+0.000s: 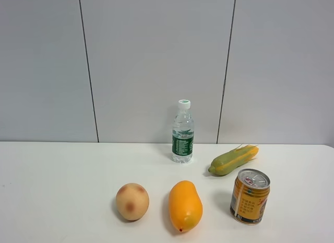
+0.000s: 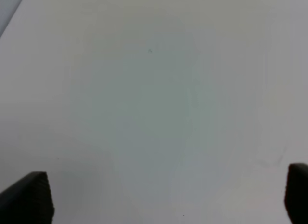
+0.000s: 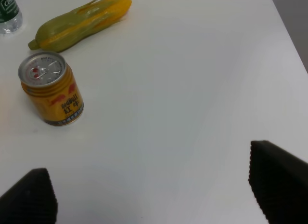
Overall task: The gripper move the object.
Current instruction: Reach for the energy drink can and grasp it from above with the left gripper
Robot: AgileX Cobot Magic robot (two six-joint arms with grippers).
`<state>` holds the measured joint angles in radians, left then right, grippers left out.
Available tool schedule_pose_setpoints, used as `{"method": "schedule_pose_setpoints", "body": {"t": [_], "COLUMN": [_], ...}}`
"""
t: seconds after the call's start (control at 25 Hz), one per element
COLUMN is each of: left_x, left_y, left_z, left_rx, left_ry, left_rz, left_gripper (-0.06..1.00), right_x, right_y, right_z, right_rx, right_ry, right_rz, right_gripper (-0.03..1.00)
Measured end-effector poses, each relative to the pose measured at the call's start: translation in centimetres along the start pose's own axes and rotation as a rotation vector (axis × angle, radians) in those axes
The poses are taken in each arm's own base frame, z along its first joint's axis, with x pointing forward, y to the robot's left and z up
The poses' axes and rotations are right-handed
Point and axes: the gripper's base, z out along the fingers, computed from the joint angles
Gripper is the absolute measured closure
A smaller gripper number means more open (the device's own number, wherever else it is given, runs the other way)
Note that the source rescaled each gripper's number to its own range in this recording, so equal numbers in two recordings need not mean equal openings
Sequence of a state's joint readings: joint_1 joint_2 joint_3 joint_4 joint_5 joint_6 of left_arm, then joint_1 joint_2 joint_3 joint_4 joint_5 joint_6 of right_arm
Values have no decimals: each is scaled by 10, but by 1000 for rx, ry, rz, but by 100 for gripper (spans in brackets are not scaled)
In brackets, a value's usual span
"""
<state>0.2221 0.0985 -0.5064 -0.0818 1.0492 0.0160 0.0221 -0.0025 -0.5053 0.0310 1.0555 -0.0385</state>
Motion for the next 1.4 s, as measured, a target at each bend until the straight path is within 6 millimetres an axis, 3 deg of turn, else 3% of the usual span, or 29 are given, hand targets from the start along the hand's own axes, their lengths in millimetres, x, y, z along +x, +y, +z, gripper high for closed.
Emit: {"method": "schedule_pose_setpoints", "body": {"t": [0.8,1.16,1.4], "left_x": [-5,-65,-101], "left_y": [-3,-13,-28], "left_z": [-4,-24,-15], "left_rx": [24,102,274], "left_ry": [-5,18,57], "left_rz": [3,-4,-10], "left_gripper": [-6,-6,-6], "right_x": [0,0,0], "right_y": [0,0,0], "right_z": [0,0,0], "right_rx": [0,0,0], "right_ry": [0,0,0], "right_rz": [0,0,0], "right_gripper": [-3,-3,-3]}}
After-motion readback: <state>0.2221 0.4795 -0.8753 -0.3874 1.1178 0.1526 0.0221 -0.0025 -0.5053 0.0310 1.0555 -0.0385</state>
